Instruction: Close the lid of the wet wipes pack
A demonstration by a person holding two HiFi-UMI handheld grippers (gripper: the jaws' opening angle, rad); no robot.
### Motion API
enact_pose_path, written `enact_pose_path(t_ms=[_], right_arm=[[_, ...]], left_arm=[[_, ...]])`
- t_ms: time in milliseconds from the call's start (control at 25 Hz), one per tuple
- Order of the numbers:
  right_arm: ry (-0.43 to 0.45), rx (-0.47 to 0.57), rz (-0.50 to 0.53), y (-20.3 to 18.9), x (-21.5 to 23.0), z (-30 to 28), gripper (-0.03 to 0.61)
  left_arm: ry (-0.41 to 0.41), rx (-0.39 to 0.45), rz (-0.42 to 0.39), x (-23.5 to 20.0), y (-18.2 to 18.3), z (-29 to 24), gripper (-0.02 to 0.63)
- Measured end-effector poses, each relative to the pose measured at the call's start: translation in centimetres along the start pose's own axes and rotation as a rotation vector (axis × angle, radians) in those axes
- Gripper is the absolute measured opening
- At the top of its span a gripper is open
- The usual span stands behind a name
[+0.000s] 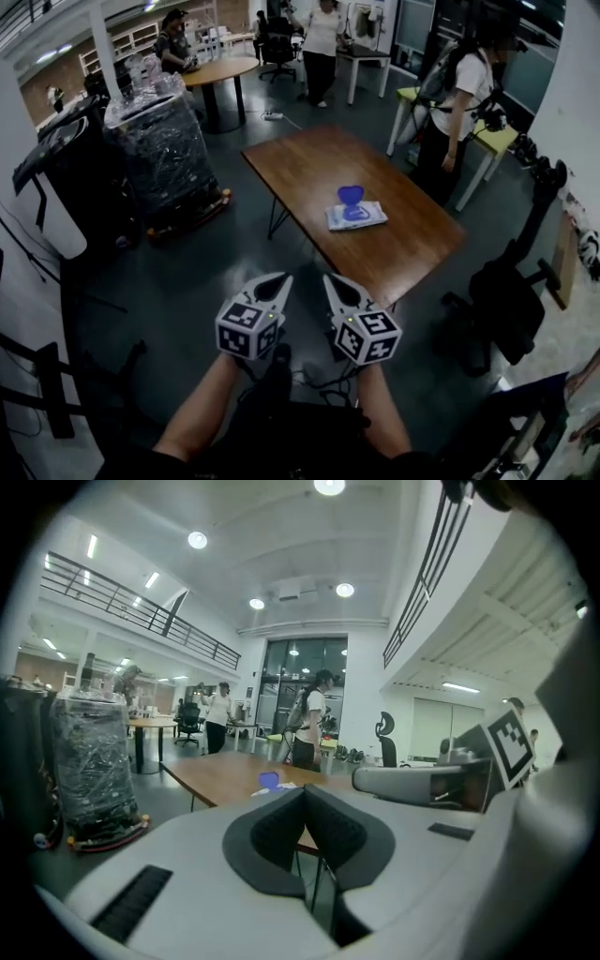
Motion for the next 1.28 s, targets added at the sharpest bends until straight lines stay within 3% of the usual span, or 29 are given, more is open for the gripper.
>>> enact_pose_path(t_ms=[360,680,960,1280], right_arm=[[-0.147,0.037,0.012,3.1,7.0,-0.2,0.009],[-0.243,0.024,0.027,6.3,12.8,-3.7,0.009],[-0.314,-0.014,0.017,7.6,18.2,-7.5,0.009],[-0.350,-0.030,-0.012,7.9,22.0,-9.8,0.009]], left_arm=[[-0.142,0.008,-0.012,0.6,1.2,-9.1,0.008],[-0.233,-0.005,0.013,-1.8,2.7,-18.2,0.008],[-0.274,-0.049,0.026,-4.8,2.1,-26.2,0.008],[-0.300,-0.109,0.023,-6.2,1.0,-31.6,0.008]])
Point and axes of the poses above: the fingertips, and each gripper's own axes: z backward along the fingers, x to its right, y out of its top, the point moved 2 cm from there along z, backward along the fingers, and after that the axes turned 8 degrees about -z, right-handed, at the moved point
